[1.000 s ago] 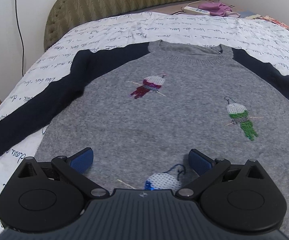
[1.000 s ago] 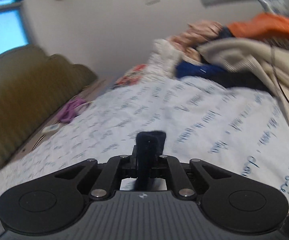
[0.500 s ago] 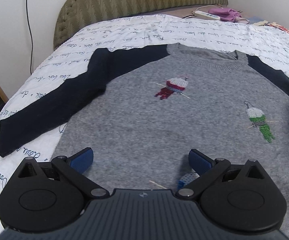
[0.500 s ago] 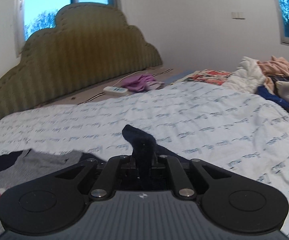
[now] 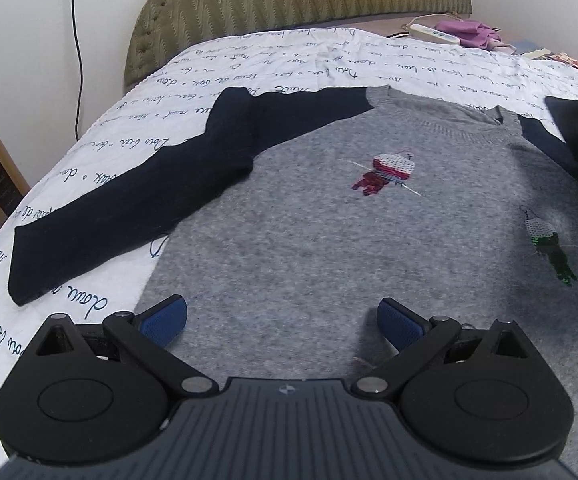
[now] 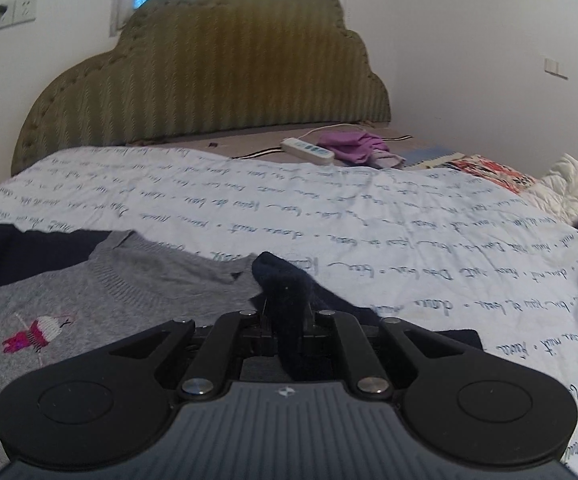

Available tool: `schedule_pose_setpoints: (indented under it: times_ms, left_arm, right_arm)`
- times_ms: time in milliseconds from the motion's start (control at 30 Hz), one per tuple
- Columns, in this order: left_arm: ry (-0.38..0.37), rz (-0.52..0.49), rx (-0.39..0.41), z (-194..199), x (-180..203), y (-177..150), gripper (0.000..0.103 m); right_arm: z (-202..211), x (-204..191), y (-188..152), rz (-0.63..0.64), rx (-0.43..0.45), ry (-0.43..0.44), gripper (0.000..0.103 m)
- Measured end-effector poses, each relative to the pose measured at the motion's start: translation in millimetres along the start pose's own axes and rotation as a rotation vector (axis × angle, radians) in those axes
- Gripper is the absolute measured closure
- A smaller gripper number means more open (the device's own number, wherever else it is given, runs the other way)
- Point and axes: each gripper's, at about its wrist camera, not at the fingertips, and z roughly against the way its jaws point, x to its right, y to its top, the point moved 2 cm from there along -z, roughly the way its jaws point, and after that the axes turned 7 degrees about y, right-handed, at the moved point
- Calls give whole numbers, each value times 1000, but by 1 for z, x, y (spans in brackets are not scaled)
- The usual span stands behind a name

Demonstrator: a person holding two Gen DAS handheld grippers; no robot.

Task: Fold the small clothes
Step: 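Lift the navy sleeve and lay it across the grey body with right tool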

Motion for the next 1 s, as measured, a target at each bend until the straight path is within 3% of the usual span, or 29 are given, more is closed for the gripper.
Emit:
schedule_pose_setpoints:
  times_ms: [433,1000]
  left_arm:
    - [17,23,-6,-6,-19,-2,0]
    - [49,46,-11,-8,-40,-2,0]
  right_arm:
    - [-17,-68,5,169,3,6,95]
    - [-54,-131,15,227,-26,52,95]
